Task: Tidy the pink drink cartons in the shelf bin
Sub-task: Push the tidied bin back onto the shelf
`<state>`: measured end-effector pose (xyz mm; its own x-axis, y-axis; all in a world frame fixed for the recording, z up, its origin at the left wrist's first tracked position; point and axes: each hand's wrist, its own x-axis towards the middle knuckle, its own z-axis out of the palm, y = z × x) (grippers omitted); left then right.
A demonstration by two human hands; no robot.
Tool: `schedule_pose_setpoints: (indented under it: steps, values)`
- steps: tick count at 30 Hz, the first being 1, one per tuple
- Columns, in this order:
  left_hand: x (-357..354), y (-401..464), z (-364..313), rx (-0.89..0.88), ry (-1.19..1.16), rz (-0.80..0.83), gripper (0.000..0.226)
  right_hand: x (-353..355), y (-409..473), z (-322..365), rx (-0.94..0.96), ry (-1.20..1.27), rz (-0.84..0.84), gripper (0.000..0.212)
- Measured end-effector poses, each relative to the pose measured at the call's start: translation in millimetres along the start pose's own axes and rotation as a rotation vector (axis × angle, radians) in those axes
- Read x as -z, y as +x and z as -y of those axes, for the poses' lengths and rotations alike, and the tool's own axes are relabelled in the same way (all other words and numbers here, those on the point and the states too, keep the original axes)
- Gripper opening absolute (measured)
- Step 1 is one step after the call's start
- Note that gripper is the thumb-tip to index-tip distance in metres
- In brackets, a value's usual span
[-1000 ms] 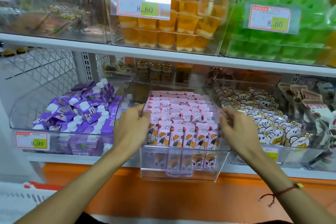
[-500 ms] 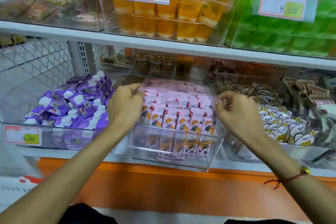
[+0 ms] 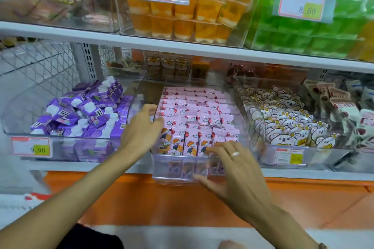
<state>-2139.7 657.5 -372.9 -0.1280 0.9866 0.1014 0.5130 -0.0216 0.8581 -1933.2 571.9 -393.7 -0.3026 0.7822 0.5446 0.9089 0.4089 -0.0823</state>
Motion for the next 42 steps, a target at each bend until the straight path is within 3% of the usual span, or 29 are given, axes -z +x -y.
schedule_pose_setpoints:
  steps: [3,7,11,17,23,26,35,42]
  values:
    - [4.5,3.4,-10.1,0.1,0.031,0.168,0.044,-14.7,-8.9,-8.0,-0.005,0.009,0.077,0.041]
    - [6.0,7.8,-9.4,0.093,-0.111,0.164,0.028,-18.3,-6.0,-10.2,-0.076,0.12,0.034,0.035]
    - [8.1,12.5,-6.9,0.048,-0.252,0.168,0.031,-13.1,-6.1,-15.2,-0.016,0.14,-0.029,0.03]
    - [20.5,31.4,-23.1,-0.046,-0.341,0.124,0.062,7.5,21.1,-13.2,0.053,0.068,-0.074,0.018]
    - [10.3,62.2,-39.3,-0.078,-0.343,0.071,0.028,2.9,57.7,-33.1,0.041,0.026,0.013,0.023]
    - [2.9,72.1,-37.6,-0.03,-0.296,0.065,0.022,-9.5,62.9,-40.5,0.038,0.033,0.033,0.024]
    - [-12.7,78.9,-10.3,0.024,-0.33,0.098,0.028,-37.3,61.6,-50.2,0.025,0.064,0.085,0.022]
    - [-16.8,71.5,0.5,-0.057,-0.283,0.154,0.039,-52.7,46.6,-47.4,-0.053,0.148,0.09,0.022]
